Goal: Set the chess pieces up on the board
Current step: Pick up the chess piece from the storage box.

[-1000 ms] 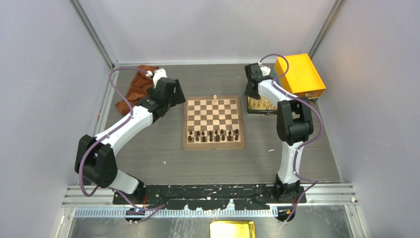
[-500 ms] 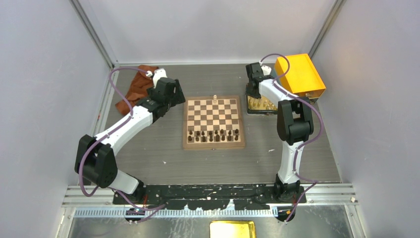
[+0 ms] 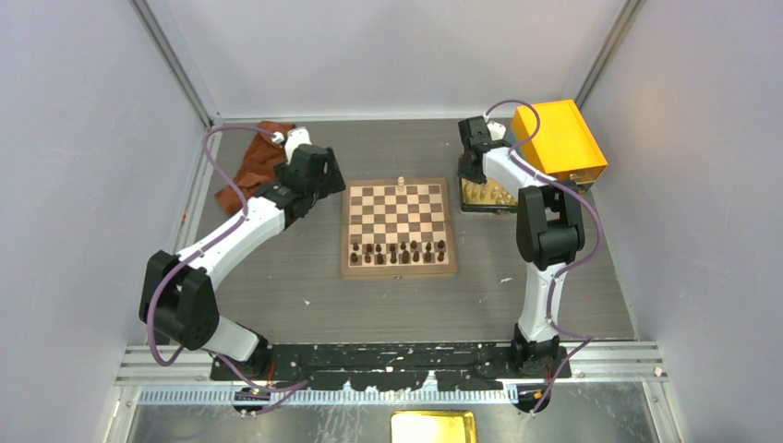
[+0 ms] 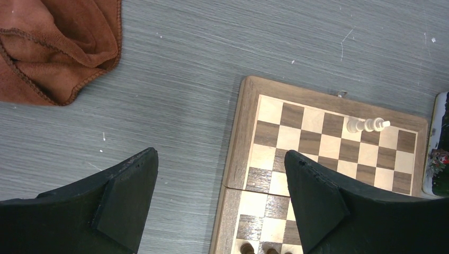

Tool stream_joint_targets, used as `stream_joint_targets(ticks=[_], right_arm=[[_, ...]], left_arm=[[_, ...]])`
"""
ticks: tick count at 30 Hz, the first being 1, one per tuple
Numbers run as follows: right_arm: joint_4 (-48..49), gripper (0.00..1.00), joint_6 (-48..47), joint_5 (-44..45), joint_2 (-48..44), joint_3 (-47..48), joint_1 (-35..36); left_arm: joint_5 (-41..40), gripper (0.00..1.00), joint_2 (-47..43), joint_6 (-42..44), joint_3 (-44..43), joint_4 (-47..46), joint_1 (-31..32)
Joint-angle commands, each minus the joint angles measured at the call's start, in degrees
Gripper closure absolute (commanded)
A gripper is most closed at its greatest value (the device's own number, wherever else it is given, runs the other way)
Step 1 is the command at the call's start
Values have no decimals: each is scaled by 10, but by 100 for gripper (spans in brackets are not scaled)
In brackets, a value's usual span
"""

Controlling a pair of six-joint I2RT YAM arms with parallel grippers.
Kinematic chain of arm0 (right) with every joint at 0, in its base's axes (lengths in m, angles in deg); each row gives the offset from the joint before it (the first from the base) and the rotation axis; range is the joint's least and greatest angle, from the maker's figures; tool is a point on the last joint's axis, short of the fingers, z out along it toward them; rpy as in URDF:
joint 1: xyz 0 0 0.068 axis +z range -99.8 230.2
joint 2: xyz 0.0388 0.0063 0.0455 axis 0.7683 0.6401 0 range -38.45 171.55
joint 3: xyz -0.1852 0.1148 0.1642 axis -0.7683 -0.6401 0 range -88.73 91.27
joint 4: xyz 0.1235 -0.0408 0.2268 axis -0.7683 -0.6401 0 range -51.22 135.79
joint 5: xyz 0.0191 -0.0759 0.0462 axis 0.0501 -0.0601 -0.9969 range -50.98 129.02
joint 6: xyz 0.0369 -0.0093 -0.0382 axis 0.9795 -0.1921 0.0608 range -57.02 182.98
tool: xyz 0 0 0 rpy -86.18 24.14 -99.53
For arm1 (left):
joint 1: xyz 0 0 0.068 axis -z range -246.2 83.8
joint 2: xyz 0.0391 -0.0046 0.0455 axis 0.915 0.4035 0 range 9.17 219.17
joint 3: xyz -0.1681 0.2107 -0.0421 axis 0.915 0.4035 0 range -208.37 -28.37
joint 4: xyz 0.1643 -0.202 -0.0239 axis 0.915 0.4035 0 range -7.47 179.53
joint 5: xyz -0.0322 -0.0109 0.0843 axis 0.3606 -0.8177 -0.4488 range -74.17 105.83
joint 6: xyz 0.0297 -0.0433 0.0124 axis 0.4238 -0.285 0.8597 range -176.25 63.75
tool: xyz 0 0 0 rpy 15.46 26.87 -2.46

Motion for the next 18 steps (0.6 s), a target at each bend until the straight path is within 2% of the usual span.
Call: stream_joint_targets(ticks=[1,18], right_arm=[[12,99,-4,6,-45,6,-4],[19,99,-34,49,-92,3,19]], left_arm=[[-9,10,-22,-7,-9,-12,2],[-10,10,-29,-11,-3,-12,2]])
